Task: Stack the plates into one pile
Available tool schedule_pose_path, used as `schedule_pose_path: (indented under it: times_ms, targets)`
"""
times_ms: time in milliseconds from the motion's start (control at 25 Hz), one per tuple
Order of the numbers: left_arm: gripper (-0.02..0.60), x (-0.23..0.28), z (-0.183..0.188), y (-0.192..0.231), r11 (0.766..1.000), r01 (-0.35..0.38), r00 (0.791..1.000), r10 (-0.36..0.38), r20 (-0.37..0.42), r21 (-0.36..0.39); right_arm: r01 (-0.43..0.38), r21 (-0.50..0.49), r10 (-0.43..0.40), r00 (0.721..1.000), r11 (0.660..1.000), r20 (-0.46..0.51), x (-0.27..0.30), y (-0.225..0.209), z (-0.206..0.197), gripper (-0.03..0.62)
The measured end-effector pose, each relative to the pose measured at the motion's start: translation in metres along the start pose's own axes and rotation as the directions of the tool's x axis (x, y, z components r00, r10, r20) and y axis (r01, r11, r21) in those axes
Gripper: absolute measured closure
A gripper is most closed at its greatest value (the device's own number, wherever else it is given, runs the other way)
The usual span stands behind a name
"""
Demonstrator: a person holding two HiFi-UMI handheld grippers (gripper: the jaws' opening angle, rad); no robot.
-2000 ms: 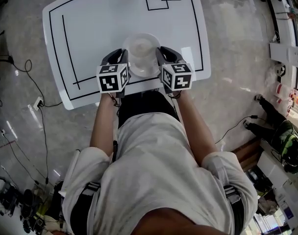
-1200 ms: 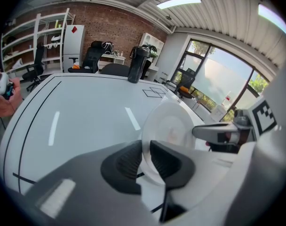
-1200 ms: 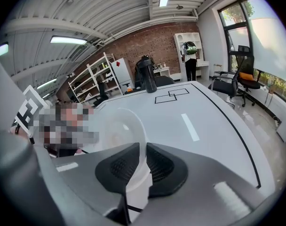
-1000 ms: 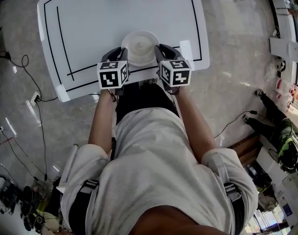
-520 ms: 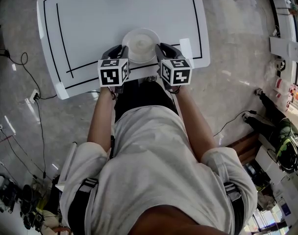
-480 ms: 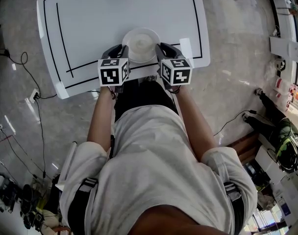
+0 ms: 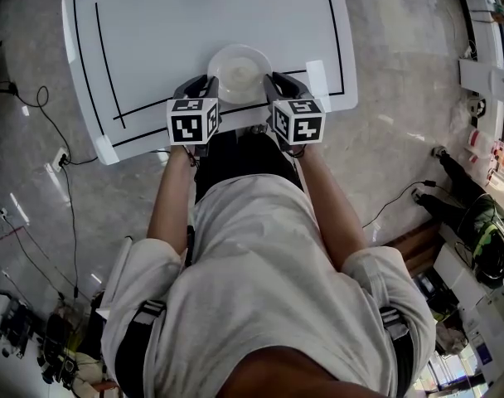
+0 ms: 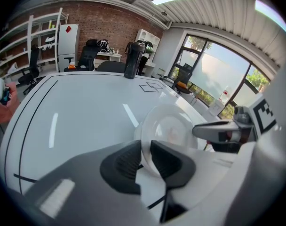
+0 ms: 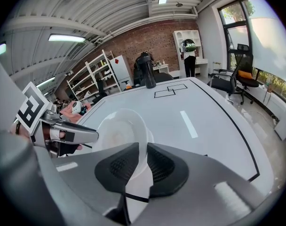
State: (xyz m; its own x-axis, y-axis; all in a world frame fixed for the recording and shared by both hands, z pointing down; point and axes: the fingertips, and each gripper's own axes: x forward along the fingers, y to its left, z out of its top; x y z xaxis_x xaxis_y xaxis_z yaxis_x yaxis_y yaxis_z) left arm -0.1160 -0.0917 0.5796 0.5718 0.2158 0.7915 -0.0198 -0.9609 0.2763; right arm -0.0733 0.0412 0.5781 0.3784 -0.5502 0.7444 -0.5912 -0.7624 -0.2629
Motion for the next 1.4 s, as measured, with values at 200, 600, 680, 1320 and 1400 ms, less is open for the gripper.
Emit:
schedule_pose_path:
  times_ms: [200, 600, 680, 1320, 1400]
  targets:
    - [0.514, 0.002, -0.008, 0.001, 1.000, -0.002, 1.000, 0.002, -0.013, -0.006, -0.002, -0.003, 0.002, 1.000, 1.000, -0.008, 0.001, 0.002, -0.006, 0.540]
    - [0.514, 0.011, -0.009, 0.001, 0.999, 0.000, 0.999, 0.001, -0.038, 0.034, 0.020, -0.016, -0.021, 0.999, 1.000, -0.030, 0.008, -0.002, -0.009, 0.540]
    - [0.512, 0.013, -0.009, 0.003, 0.999, 0.006, 0.999, -0.005, -0.046, 0.038, 0.029, -0.026, -0.030, 0.999, 0.999, -0.035, 0.010, -0.002, -0.008, 0.539]
    - [0.494, 0.020, -0.005, 0.004, 0.993, 0.014, 0.998, -0.005, -0.068, 0.121, 0.084, -0.113, -0.089, 0.995, 0.990, -0.044, 0.025, -0.009, -0.001, 0.525]
    - [0.492, 0.020, -0.004, 0.006, 0.992, 0.004, 0.998, 0.004, -0.063, 0.124, 0.088, -0.127, -0.094, 0.995, 0.988, -0.041, 0.028, -0.007, 0.000, 0.517]
